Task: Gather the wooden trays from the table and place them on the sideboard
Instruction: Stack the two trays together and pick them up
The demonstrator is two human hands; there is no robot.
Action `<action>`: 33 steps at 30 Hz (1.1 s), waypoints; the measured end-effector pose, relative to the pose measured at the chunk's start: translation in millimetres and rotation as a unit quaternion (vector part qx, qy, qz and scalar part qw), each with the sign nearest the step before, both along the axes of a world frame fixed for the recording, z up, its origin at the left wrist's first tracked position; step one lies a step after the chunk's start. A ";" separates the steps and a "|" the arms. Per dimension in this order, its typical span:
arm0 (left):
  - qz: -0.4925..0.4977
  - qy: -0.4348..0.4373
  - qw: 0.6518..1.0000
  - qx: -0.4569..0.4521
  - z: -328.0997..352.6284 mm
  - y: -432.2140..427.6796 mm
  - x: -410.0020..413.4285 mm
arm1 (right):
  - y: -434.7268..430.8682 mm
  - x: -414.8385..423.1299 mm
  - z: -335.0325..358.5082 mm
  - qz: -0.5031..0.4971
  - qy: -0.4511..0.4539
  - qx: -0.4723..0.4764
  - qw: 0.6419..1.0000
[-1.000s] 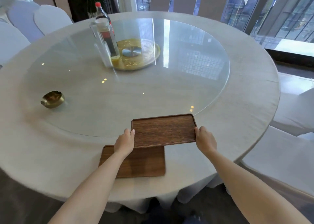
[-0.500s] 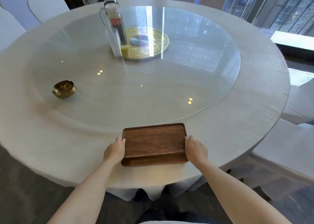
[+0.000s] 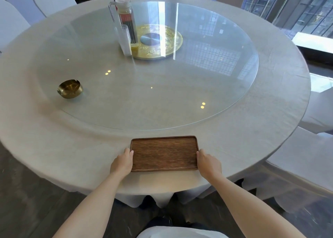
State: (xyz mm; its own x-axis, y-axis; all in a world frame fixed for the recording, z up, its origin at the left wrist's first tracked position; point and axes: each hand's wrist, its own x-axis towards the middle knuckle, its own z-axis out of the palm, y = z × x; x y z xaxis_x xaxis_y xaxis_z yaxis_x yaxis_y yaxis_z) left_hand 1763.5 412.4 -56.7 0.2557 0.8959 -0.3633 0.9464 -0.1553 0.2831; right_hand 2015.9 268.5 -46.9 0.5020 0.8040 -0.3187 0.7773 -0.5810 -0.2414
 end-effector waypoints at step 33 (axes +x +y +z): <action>0.100 -0.082 0.984 -0.126 -10.0 5.6 6.3 | 17.6 0.8 2.3 -0.231 0.305 0.010 0.924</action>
State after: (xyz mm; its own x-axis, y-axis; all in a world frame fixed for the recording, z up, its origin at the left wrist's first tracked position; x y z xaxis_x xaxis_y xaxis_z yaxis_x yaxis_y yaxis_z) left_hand 1769.7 418.0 -66.7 0.1574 0.8213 -0.5483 0.8890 0.1239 0.4409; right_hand 2016.7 286.1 -44.6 0.5244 0.5584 -0.6428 0.1637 -0.8070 -0.5674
